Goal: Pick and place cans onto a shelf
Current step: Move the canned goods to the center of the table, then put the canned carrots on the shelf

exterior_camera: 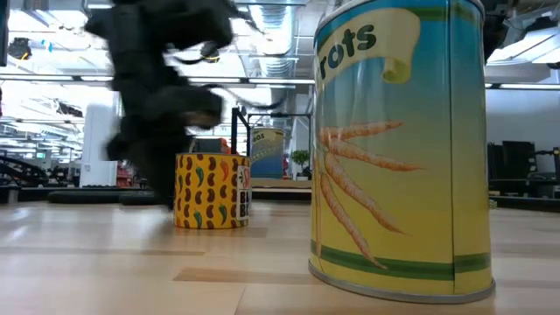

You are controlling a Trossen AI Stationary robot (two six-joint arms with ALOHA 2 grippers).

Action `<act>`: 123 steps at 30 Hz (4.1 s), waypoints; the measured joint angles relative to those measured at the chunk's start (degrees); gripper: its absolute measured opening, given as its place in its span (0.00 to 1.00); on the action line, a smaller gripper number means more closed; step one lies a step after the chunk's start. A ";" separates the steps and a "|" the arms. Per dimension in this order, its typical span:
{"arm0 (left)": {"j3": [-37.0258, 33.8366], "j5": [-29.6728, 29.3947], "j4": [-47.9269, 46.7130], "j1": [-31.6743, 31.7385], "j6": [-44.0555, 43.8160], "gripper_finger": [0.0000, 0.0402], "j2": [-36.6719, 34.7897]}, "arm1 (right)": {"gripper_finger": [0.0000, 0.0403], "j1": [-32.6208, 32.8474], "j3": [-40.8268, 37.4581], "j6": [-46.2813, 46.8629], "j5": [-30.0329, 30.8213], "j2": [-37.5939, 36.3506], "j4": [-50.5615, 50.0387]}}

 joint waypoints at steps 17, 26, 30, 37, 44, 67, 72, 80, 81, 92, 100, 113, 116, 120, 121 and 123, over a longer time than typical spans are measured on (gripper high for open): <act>27.06 5.25 -30.99 6.33 22.04 0.00 6.58 | 0.17 1.22 0.00 1.49 -3.33 0.00 -6.30; 23.43 12.27 -31.08 -4.47 16.20 0.00 6.58 | 0.17 4.30 0.01 4.71 -3.32 0.00 -10.00; 20.97 8.88 -21.70 -7.17 12.03 0.00 6.78 | 0.17 5.36 0.02 5.86 -3.32 0.00 -10.04; 22.68 -4.20 -8.74 -4.38 11.66 0.00 10.96 | 0.17 5.66 0.02 6.03 -3.28 0.00 -9.95; 29.75 -4.59 -12.22 -2.52 19.39 0.00 9.54 | 0.17 5.80 0.02 6.03 -4.66 0.01 -10.34; 36.29 -0.95 -45.51 -21.77 7.33 0.00 8.33 | 0.17 8.17 0.02 3.13 -4.21 -0.57 27.40; 34.29 -2.23 -44.75 -25.71 6.46 0.00 8.24 | 0.17 5.96 0.02 2.41 -3.59 -0.57 36.35; 27.01 -7.49 -36.48 -32.71 4.32 0.00 5.32 | 0.17 5.20 2.93 -0.62 -2.46 -0.57 41.91; 25.15 -8.45 -33.68 -33.25 4.43 0.00 3.79 | 0.17 5.27 3.74 -0.73 -2.26 -0.57 41.90; -4.04 -10.17 0.80 -30.64 12.11 0.00 -21.89 | 0.17 5.34 20.08 -8.17 -0.80 8.56 29.75; -7.29 -6.94 7.47 -29.36 11.89 0.00 -25.02 | 0.17 5.40 31.63 2.55 -1.22 16.99 -1.85; -7.06 -9.28 10.21 -28.97 11.68 0.00 -23.54 | 0.19 5.54 32.20 3.43 -7.24 20.04 -0.74; -7.07 -9.77 10.04 -28.97 11.66 0.00 -23.55 | 0.24 5.53 32.20 2.69 -7.26 20.04 -1.09; -7.06 -11.09 10.08 -28.97 11.62 0.00 -23.54 | 0.33 5.64 32.17 2.38 -7.28 20.04 -1.30; -7.08 -11.12 10.08 -28.97 11.63 0.00 -23.54 | 0.36 5.64 32.17 2.38 -7.28 20.04 -1.24; -7.06 -11.16 10.06 -28.97 11.61 0.00 -23.54 | 0.42 5.62 32.17 2.39 -7.28 20.04 -1.19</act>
